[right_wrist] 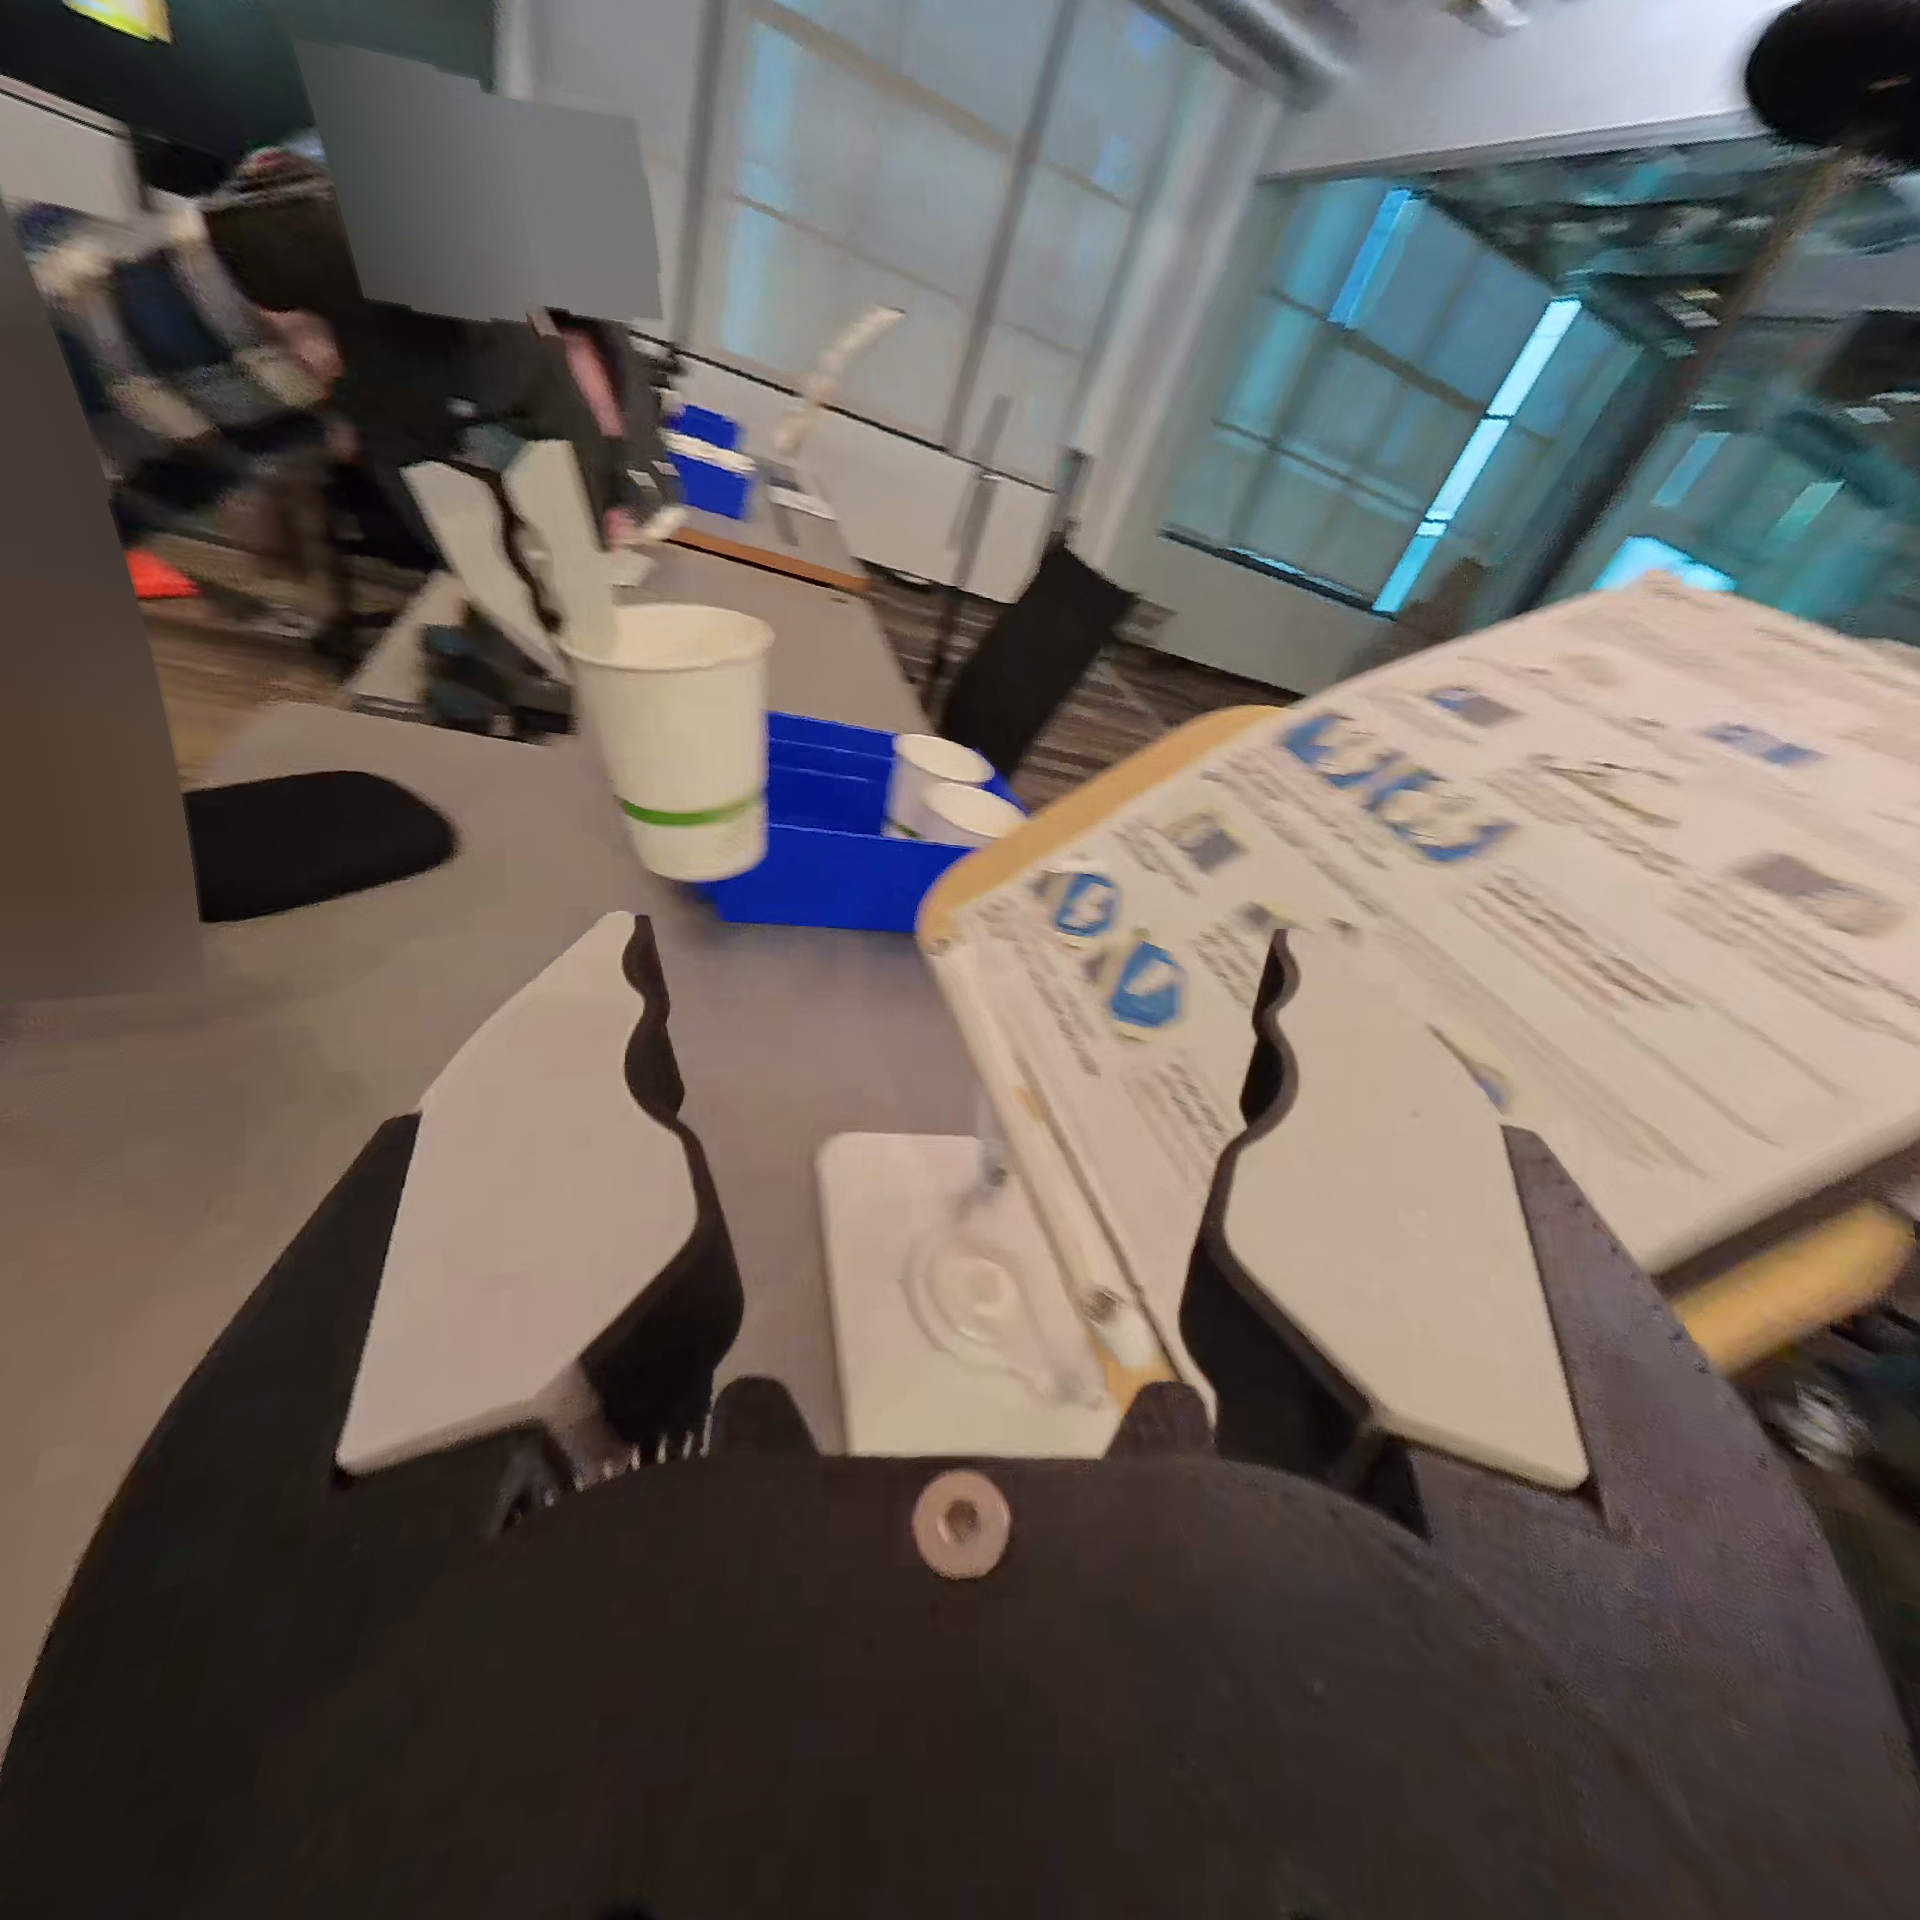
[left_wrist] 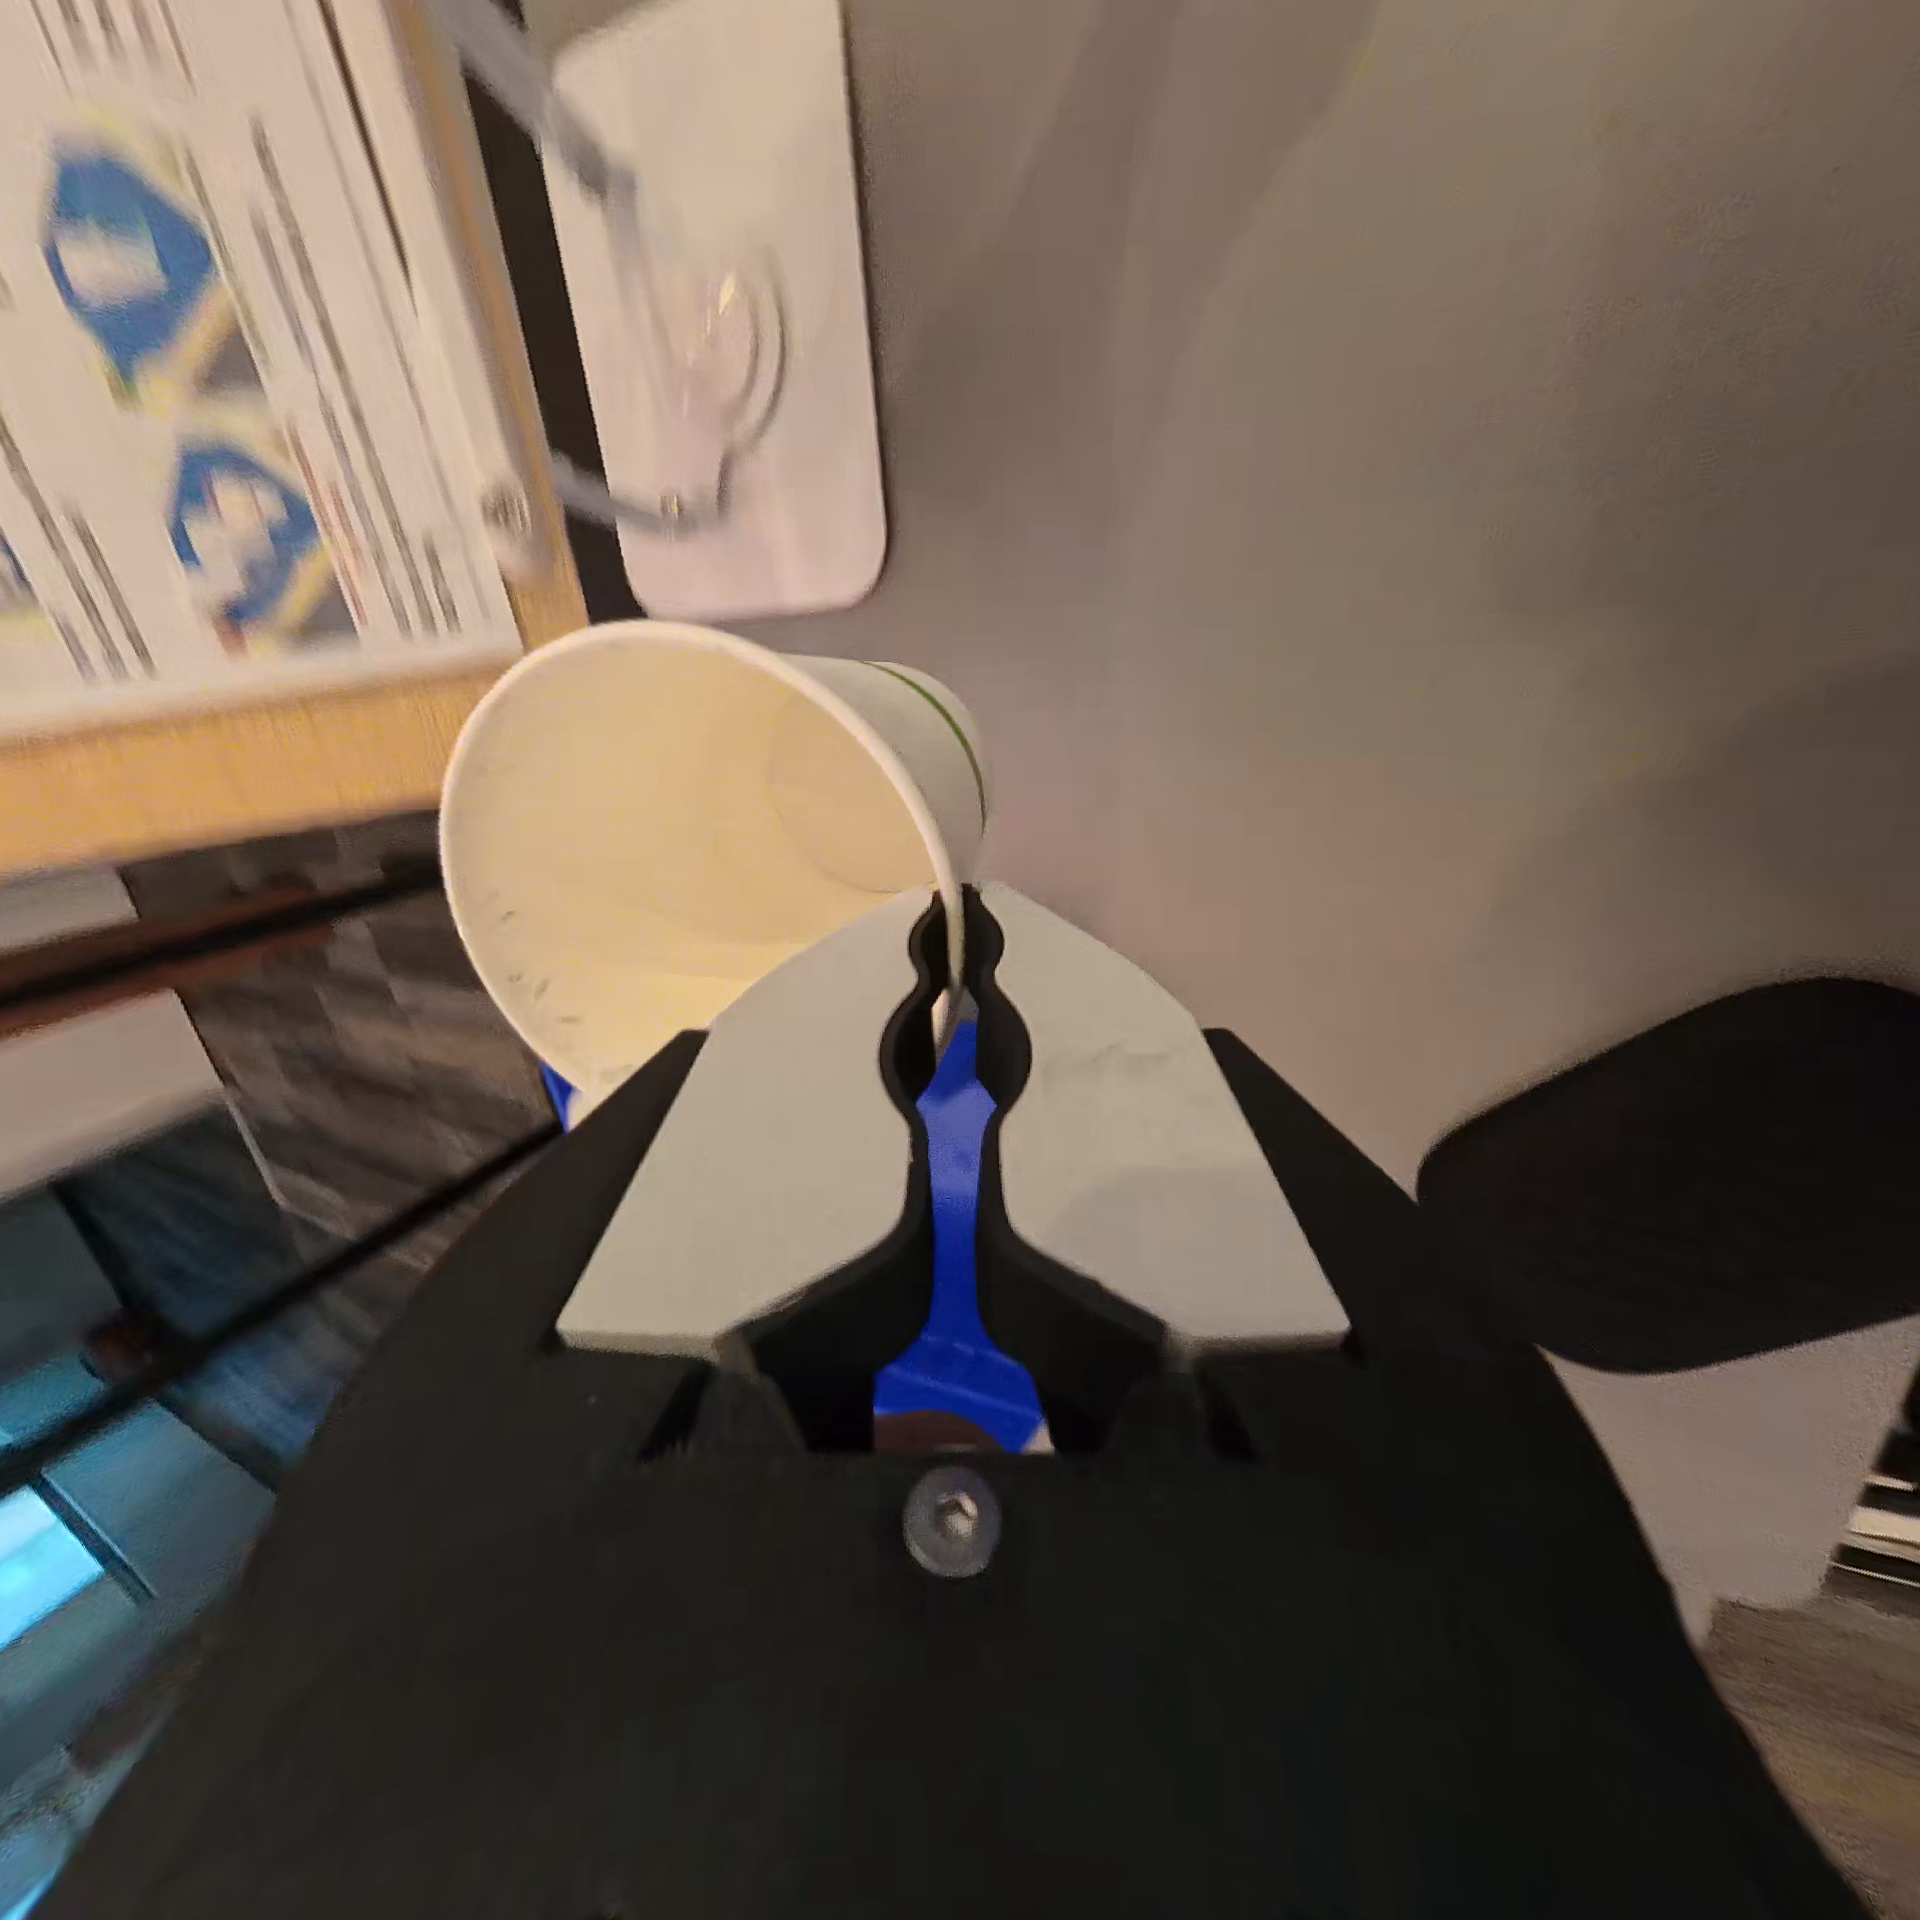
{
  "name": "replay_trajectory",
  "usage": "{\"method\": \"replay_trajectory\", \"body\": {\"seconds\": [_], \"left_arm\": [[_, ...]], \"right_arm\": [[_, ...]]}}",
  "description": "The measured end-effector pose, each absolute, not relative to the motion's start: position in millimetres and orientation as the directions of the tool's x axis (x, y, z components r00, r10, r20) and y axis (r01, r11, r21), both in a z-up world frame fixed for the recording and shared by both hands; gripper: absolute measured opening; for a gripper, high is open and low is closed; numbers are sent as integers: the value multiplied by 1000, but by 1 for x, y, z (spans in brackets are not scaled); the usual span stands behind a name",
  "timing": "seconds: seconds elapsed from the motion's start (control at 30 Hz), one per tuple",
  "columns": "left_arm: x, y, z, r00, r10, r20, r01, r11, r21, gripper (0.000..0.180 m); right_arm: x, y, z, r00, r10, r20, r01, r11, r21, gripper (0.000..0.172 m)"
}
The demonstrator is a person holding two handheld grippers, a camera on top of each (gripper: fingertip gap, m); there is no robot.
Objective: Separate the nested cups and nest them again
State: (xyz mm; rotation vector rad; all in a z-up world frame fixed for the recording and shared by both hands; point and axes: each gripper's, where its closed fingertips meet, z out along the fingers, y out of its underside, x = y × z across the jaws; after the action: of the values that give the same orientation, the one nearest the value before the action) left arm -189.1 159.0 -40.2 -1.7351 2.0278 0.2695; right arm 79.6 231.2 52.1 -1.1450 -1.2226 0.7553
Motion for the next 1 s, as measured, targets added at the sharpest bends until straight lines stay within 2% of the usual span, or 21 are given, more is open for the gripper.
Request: {"method": "replay_trajectory", "body": {"seconds": [0.17,0.3,0.63,1.0], "left_arm": [[-115,151,-34,-266,-855,-445,-917,367,-156,2],[-79,147,-41,-355,-847,-397,-876,449,-174,2],[-47,143,-53,-444,-830,-338,-819,529,-224,2],[-37,136,-59,-478,-818,-320,-797,557,-233,2]], "right_arm": [[21,191,19,-5,969,246,138,245,-960,112],[-3,174,-3,-101,975,200,176,216,-960,115],[-28,160,-29,-208,974,88,182,127,-975,114],[-39,162,-46,-193,976,103,228,147,-962,112]]}}
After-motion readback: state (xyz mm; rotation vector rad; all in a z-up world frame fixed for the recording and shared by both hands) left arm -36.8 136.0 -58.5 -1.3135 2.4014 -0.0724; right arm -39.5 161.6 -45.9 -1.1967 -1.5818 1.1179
